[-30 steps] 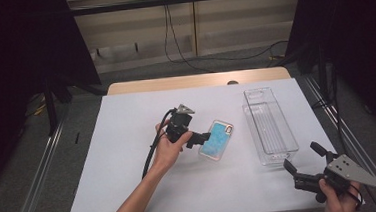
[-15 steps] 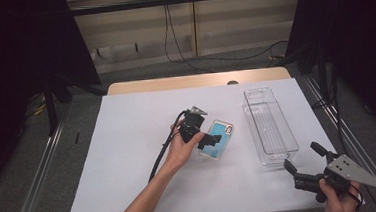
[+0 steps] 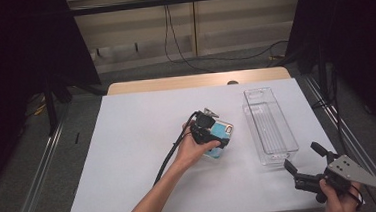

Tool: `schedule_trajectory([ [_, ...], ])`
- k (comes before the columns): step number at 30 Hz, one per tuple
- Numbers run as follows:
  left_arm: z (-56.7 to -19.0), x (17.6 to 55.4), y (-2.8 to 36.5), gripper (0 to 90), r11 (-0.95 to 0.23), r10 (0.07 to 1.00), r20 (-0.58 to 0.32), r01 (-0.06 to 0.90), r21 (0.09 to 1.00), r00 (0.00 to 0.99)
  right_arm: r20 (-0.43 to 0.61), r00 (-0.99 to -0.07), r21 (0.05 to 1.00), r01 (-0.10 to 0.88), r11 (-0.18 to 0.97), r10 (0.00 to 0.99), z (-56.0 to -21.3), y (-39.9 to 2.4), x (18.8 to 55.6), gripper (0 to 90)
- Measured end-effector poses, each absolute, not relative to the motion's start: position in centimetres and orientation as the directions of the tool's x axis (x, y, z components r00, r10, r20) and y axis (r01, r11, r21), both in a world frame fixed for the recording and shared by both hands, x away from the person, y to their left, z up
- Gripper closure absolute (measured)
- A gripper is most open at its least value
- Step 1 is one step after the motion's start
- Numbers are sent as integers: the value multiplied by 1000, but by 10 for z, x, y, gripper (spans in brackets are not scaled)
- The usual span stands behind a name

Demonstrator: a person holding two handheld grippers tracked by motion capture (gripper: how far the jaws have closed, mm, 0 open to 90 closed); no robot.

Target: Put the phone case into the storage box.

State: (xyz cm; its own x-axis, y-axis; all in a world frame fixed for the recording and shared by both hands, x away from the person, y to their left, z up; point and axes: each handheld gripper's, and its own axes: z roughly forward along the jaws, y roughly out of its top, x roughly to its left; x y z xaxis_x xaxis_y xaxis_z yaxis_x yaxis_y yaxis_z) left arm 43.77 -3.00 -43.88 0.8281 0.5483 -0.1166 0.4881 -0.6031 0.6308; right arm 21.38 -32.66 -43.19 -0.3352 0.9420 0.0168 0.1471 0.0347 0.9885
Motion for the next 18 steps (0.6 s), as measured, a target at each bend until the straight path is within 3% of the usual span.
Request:
schedule_trajectory([
  [9,-448,441,-35,61,-628,555,-114,505,592,824,16,-335,988,148,36,942,-432,-326,214,0],
  [18,-450,436,-41,43,-670,549,-47,473,572,835,16,-337,989,147,35,942,-432,-326,213,0],
])
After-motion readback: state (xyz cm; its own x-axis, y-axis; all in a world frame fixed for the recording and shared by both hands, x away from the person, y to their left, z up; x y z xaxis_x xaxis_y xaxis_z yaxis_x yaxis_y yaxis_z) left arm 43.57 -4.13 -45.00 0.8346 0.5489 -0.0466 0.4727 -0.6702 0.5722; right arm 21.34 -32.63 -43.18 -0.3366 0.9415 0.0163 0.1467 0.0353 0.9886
